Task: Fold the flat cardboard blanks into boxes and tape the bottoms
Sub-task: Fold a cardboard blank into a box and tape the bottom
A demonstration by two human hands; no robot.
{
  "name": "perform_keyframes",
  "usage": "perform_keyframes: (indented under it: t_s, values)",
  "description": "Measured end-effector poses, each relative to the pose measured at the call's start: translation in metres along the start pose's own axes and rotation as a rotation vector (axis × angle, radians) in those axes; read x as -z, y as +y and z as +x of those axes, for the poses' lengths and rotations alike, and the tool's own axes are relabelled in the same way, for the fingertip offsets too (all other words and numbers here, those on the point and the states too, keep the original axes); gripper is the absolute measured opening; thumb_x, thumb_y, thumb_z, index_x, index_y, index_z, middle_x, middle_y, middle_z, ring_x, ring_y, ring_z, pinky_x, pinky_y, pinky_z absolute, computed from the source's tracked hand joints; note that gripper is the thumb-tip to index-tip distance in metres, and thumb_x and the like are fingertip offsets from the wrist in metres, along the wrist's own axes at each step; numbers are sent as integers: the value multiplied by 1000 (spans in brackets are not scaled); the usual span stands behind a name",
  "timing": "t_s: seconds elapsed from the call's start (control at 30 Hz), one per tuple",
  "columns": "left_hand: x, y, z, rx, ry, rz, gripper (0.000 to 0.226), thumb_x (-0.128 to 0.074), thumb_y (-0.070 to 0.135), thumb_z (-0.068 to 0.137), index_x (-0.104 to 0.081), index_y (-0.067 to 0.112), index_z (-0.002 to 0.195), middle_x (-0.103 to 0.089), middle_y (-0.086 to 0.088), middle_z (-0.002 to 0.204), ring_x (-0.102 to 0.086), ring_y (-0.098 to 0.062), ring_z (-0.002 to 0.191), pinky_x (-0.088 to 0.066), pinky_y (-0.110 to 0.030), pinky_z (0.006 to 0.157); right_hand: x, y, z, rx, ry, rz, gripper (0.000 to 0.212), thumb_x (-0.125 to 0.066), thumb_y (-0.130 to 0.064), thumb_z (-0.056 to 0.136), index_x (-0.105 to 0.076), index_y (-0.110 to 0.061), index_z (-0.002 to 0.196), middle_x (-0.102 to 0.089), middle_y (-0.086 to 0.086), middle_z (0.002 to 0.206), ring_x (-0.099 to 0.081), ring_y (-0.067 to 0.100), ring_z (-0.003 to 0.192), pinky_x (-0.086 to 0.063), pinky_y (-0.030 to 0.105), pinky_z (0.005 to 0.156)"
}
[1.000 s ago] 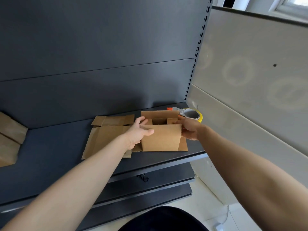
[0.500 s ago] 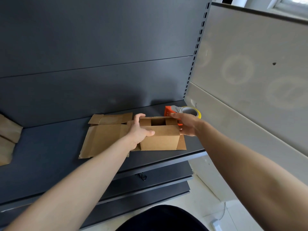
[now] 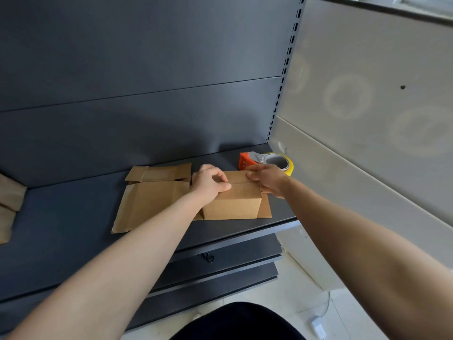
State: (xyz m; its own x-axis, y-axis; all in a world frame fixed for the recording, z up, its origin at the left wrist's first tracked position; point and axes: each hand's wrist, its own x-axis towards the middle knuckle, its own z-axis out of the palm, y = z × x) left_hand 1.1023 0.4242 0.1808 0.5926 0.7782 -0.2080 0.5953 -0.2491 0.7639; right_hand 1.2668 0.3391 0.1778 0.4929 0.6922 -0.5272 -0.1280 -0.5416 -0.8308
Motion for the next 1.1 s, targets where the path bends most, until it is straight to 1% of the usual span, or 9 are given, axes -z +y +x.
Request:
perform_keyframes:
  t_s: [0.13, 0.33, 0.43, 0.57, 0.67, 0.73, 0.8, 0.93, 1.1]
  values:
    - [2, -4, 6, 19, -50, 1, 19, -75, 22, 81, -61, 29, 69, -51, 4, 127, -41, -23, 125, -34, -44, 107, 13, -7, 11, 173, 410, -351, 21, -53, -23, 94, -64, -12, 109, -62, 6, 97, -59, 24, 93, -45, 28, 76]
    - [4, -1, 13, 56, -84, 34, 19, -76, 22, 80, -63, 28, 68, -51, 4, 120, -42, -26, 123, -36, -47, 106, 30, 13, 35, -42, 304, -824, 61, -66, -37, 85, -41, -22, 138, -49, 10, 129, -45, 31, 121, -41, 35, 96]
    - [5, 0, 15, 81, -97, 50, 18, -77, 21, 79, -64, 27, 69, -52, 4, 118, -43, -26, 123, -37, -47, 105, 33, 20, 39, -7, 335, -930, 50, -62, -28, 88, -47, -21, 135, -40, 12, 140, -26, 34, 135, -30, 37, 108]
    - [6, 4, 17, 110, -105, 53, 16, -78, 19, 77, -66, 25, 69, -54, 2, 118, -44, -25, 123, -38, -47, 106, 44, 13, 41, 97, 299, -789, 50, -50, -12, 87, -51, -26, 135, -53, 8, 135, -44, 28, 129, -29, 34, 112]
    - [8, 5, 17, 136, -131, 25, 16, -80, 18, 75, -67, 24, 67, -58, 4, 107, -47, -25, 119, -40, -43, 104, 57, -15, 21, 169, 236, -347, 34, -54, -1, 87, -63, -8, 119, -64, 15, 104, -61, 27, 85, -53, 27, 75]
    - [10, 5, 17, 155, -142, -9, 16, -80, 18, 75, -68, 23, 66, -63, 3, 100, -53, -23, 112, -43, -38, 99, 64, -35, 2, 225, 227, -116, 10, -56, -4, 89, -62, -5, 97, -59, 12, 82, -54, 21, 63, -47, 17, 49]
    - [11, 6, 17, 154, -147, -21, 16, -81, 17, 74, -68, 23, 66, -66, 2, 94, -58, -22, 106, -46, -33, 93, 67, -50, -15, 279, 257, -12, 13, -58, -17, 90, -61, -10, 80, -59, 7, 74, -54, 18, 60, -45, 20, 52]
    - [11, 5, 16, 141, -149, -9, 15, -80, 19, 74, -68, 23, 67, -66, 5, 90, -60, -19, 100, -48, -30, 90, 69, -56, -33, 253, 62, 97, 53, -69, -53, 73, -68, -5, 95, -69, 17, 86, -66, 28, 73, -55, 40, 77]
    - [10, 2, 12, 97, -133, -28, 13, -78, 19, 77, -68, 22, 70, -63, 7, 90, -58, -17, 98, -48, -29, 86, 45, -50, -40, 196, 0, 12, 61, -70, -55, 67, -65, -2, 97, -69, 15, 79, -66, 26, 66, -56, 37, 71]
